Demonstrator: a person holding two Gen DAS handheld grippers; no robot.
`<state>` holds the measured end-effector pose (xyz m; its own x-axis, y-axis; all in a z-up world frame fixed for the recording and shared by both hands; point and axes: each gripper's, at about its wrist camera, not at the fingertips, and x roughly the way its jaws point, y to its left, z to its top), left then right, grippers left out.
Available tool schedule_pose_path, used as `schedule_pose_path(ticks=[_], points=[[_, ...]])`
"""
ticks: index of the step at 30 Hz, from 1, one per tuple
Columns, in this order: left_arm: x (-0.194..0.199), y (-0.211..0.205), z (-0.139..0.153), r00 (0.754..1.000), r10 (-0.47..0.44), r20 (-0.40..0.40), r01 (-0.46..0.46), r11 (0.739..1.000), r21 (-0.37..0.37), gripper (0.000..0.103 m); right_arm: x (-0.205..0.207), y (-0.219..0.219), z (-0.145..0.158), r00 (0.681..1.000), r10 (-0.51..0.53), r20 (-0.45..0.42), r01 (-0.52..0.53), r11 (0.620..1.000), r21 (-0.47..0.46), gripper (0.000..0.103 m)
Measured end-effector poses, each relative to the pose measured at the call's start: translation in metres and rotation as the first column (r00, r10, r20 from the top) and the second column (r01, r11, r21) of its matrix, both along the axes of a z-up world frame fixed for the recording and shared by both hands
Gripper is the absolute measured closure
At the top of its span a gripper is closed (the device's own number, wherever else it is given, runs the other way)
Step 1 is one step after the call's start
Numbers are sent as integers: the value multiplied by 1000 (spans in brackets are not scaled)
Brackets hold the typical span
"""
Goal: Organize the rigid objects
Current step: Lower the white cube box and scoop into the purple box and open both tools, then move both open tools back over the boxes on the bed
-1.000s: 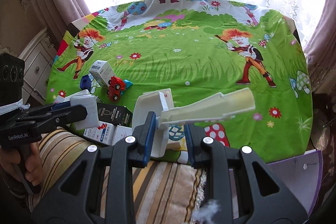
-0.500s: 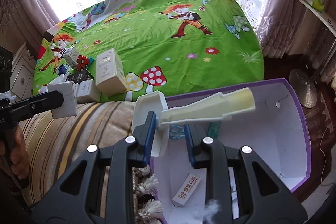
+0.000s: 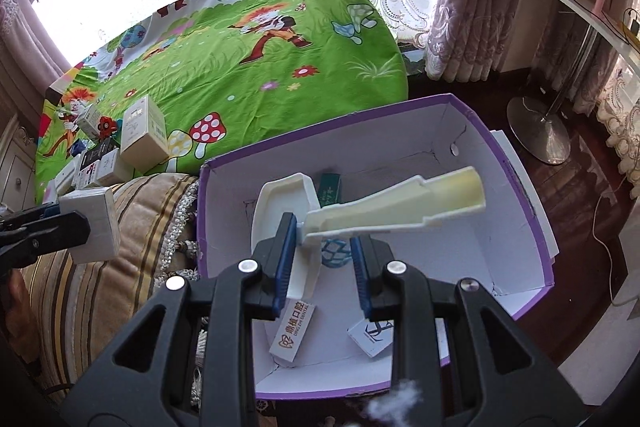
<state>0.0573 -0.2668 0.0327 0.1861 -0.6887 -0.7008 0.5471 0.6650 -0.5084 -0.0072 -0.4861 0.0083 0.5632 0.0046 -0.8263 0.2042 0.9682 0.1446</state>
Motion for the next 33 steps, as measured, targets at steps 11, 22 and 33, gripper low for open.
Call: schedule_pose_path(ticks=[11, 22, 33], points=[[-1, -17, -5, 999, -23, -23, 23, 1000, 20, 53, -7, -18, 5, 998, -56, 12, 56, 998, 15, 43], [1, -11, -5, 999, -14, -38, 14, 1000, 5, 53, -2, -7, 7, 1000, -29, 11, 29, 999, 17, 40], [7, 15, -3, 998, 42, -37, -42, 999, -2, 53, 11, 26, 12, 999, 53, 15, -53, 998, 28, 40]])
